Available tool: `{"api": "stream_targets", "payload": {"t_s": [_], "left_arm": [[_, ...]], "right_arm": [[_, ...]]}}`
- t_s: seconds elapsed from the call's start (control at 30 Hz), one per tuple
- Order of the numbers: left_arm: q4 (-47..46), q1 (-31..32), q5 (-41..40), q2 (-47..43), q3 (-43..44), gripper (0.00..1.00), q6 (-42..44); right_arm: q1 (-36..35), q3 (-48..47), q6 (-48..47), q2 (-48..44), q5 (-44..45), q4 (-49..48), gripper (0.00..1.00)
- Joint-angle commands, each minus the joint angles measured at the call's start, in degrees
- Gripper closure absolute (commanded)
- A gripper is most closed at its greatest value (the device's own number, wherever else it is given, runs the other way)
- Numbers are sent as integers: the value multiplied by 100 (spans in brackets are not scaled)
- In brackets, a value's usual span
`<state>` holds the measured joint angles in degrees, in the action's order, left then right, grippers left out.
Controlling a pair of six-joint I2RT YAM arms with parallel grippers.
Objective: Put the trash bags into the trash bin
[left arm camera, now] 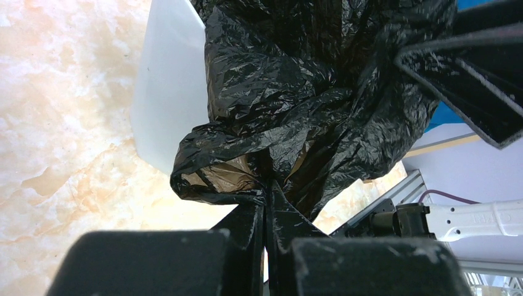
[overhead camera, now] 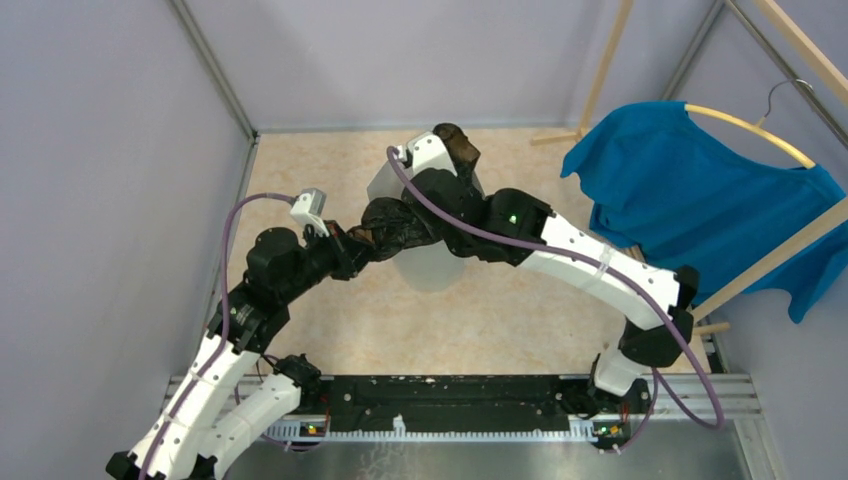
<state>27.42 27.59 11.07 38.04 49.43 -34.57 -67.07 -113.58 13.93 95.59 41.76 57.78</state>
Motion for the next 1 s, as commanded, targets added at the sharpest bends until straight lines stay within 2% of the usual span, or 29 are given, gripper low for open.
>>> {"api": "stream_targets", "payload": {"t_s": [0.0,0.07,0.17,0.33,0.47,0.57,0.67,0.83,0.97], "left_arm": [[-193,11,-44,17,96,96,48],[-217,13,-35,34,77,96,39],[-236,18,-40,69,84,96,54],[-195,10,-43,98,135,96,73],[-199,17,-1,94,137,94,19],[-223,17,64,98,98,92,-46],[-264,13,144,98,63,91,-116],[-321,11,202,105,21,91,-164],[-332,15,209,134,14,91,-170]], "right_arm": [[-210,548,-102,-773,427,-216,64],[-209,1159,-51,-1384,167,-574,70],[-210,2064,136,-2180,-140,-1093,72],[-210,3392,410,-3252,-796,-1920,70],[-206,4257,681,-3715,-930,-2330,68],[-210,4508,827,-3780,-1015,-2393,68],[-210,4104,1056,-3737,-867,-2017,68],[-210,3180,1189,-3527,-300,-1619,51],[-210,2686,846,-3083,19,-1602,25]]}}
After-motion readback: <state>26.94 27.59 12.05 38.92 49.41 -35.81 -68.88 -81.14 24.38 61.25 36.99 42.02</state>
